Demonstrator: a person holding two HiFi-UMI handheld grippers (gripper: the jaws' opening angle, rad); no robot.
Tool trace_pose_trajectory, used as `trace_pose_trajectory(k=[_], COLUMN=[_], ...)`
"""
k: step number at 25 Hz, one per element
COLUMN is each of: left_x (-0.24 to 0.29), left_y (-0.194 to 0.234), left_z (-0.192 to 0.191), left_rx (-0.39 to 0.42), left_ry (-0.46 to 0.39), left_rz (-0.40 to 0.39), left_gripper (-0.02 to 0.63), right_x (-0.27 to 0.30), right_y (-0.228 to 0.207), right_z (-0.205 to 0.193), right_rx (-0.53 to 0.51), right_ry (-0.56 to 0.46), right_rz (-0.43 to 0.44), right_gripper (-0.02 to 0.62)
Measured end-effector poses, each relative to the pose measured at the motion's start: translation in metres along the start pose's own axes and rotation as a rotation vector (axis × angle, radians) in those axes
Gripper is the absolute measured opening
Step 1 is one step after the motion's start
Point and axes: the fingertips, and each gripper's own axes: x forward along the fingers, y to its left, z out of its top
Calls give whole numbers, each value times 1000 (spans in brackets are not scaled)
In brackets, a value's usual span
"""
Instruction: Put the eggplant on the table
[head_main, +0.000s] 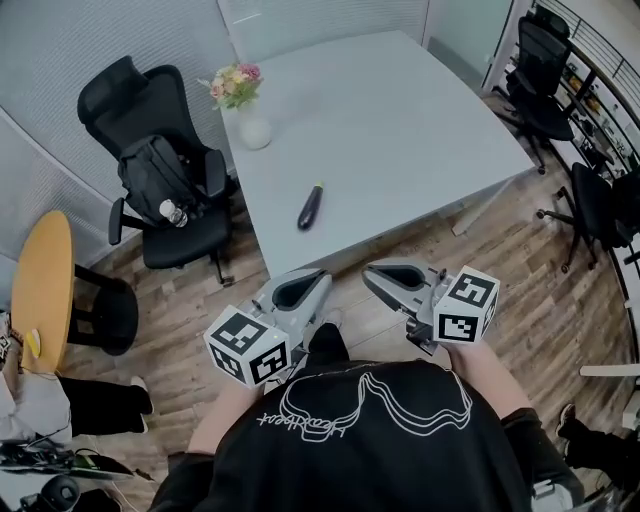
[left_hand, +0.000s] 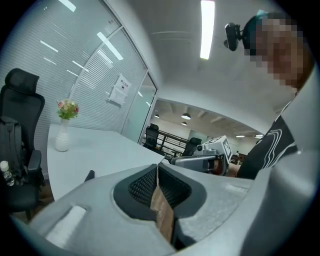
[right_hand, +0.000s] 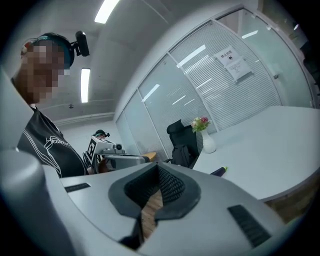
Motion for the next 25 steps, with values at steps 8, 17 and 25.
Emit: trace_pose_trajectory(k=[8, 17, 25], left_x=[-9, -16, -23], left_y=[-15, -35, -42], left_z=[8, 10, 18], left_rx=[11, 29, 36], left_ry=[-43, -56, -49], left_rz=[30, 48, 47], left_gripper=[21, 21, 21], right_x=[-15, -26, -25], right_y=[15, 29, 38], right_z=[-1, -1, 9], right_rx=[-9, -22, -25], right_ry=[-10, -12, -16], right_rz=[-8, 1, 3], right_gripper=[6, 6, 6])
